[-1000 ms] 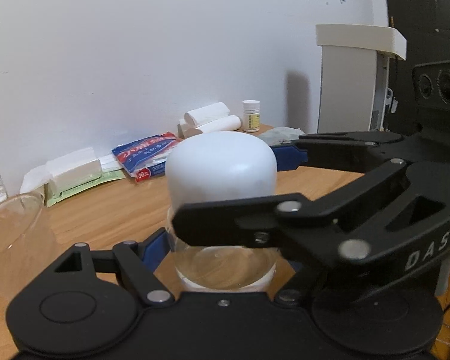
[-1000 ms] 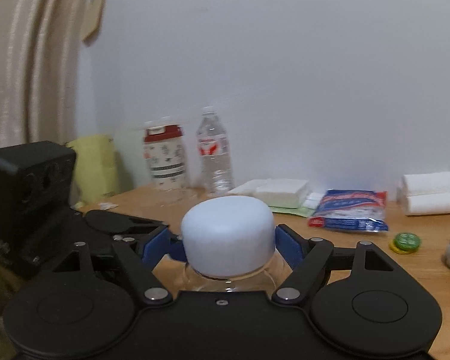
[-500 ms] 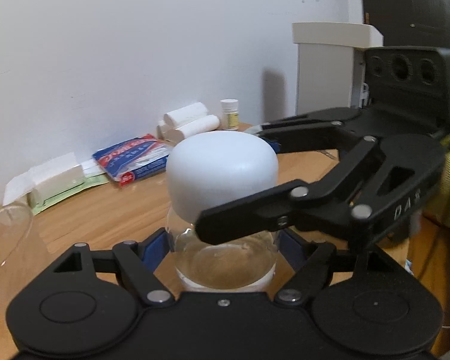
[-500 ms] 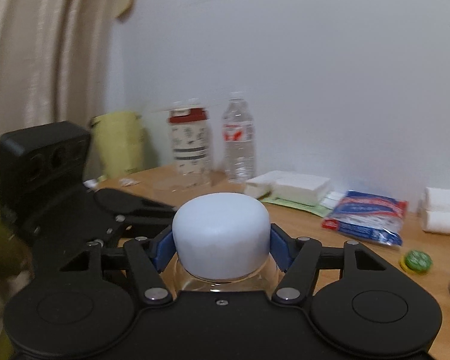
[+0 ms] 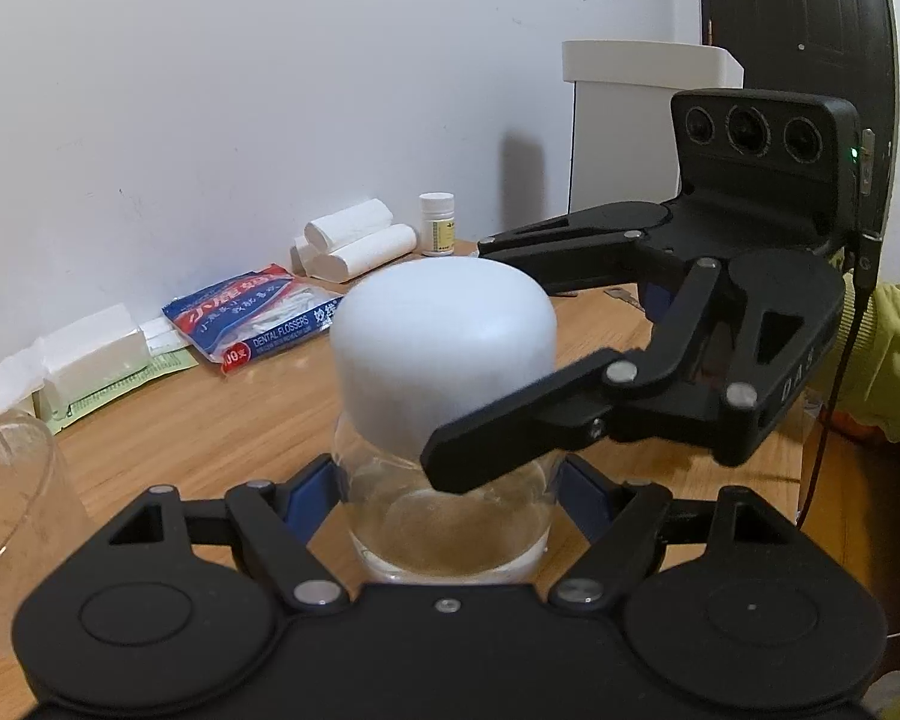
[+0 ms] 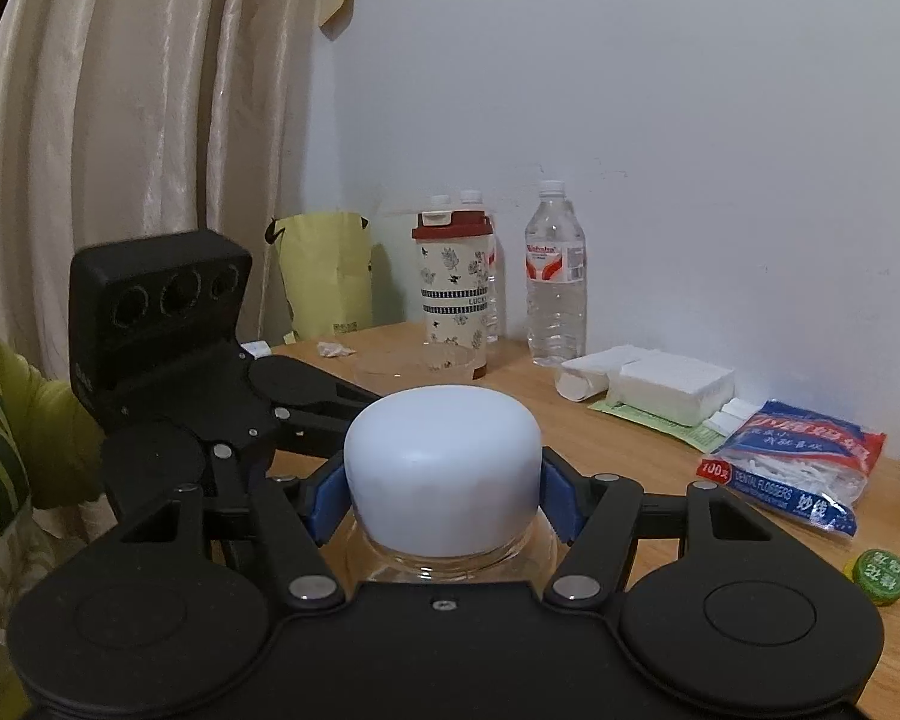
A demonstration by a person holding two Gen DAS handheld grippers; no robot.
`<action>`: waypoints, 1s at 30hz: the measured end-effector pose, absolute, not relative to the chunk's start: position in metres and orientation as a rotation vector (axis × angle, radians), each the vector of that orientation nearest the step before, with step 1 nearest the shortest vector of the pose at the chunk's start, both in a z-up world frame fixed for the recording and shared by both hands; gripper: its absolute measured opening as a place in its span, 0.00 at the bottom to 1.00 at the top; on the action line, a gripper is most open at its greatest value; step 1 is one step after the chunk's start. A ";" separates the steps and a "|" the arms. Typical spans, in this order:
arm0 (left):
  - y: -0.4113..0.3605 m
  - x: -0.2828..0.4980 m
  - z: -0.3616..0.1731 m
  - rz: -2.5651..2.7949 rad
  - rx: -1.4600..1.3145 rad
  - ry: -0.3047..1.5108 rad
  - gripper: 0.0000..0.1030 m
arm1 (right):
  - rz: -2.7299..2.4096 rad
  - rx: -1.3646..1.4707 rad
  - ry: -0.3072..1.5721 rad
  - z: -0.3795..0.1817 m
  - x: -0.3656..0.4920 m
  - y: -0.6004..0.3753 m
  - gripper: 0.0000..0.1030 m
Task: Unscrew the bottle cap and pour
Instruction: 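Lift the white cap up off the jar mouth with the right gripper, then carry the white cap away from the jar with the right gripper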
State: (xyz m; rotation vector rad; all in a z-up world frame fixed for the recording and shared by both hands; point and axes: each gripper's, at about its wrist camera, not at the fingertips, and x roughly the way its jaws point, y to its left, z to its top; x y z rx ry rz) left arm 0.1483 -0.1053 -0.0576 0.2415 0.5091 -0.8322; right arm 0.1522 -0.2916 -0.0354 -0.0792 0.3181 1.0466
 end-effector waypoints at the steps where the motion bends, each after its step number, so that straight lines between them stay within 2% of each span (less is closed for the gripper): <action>1: -0.105 0.148 -0.058 -0.832 0.241 0.509 0.77 | 1.046 -0.068 0.313 -0.035 0.151 -0.294 0.67; 21: -0.114 0.154 -0.058 -0.770 0.221 0.510 0.77 | 0.845 -0.035 0.181 -0.013 0.124 -0.320 0.67; 30: -0.121 0.158 -0.058 -0.741 0.216 0.512 0.77 | 0.677 -0.039 0.249 -0.016 0.114 -0.343 0.67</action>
